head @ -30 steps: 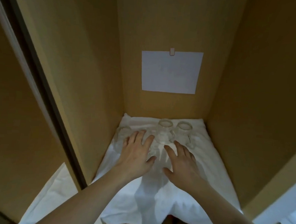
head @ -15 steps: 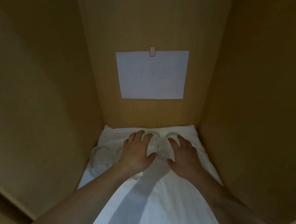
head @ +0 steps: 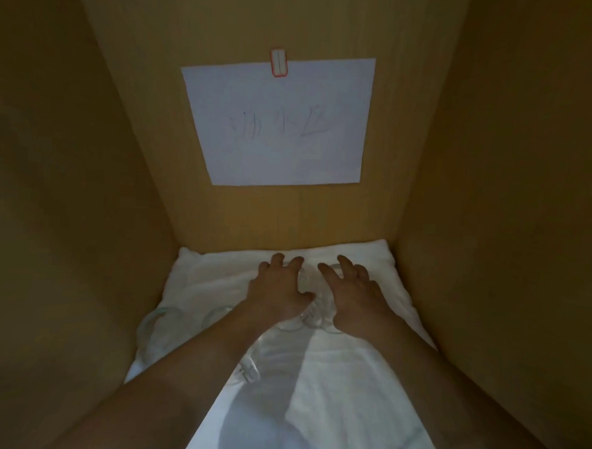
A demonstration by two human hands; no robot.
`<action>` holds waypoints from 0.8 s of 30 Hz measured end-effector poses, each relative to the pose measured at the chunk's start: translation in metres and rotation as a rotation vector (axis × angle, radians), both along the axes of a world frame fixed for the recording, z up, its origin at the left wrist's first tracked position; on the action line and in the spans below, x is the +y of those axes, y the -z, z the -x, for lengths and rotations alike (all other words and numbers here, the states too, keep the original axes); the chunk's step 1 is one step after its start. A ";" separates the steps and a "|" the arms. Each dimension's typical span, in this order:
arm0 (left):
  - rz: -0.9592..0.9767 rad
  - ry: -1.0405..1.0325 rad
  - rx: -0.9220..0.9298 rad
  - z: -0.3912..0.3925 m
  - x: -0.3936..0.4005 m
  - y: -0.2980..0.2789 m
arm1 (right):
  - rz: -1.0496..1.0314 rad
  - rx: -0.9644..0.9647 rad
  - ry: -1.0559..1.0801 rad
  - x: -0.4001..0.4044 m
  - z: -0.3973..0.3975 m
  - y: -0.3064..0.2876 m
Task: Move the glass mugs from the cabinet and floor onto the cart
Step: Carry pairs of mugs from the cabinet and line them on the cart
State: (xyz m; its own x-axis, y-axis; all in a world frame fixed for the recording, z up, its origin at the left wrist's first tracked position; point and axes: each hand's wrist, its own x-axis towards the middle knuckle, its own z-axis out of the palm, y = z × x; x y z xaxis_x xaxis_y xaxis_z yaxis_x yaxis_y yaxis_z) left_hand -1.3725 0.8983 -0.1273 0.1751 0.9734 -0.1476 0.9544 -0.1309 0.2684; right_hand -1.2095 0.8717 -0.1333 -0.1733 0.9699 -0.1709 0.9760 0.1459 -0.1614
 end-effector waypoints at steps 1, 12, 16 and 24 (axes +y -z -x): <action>0.048 -0.010 -0.012 -0.002 0.005 0.000 | -0.005 -0.032 -0.012 0.003 0.002 0.000; 0.255 -0.146 0.016 -0.019 0.029 -0.019 | -0.066 -0.063 -0.029 0.013 0.002 0.000; 0.085 -0.205 -0.089 -0.010 0.014 -0.018 | -0.123 -0.009 0.077 -0.001 -0.005 -0.001; -0.243 -0.206 -0.510 0.017 -0.020 -0.071 | -0.350 0.189 0.368 -0.049 -0.012 -0.042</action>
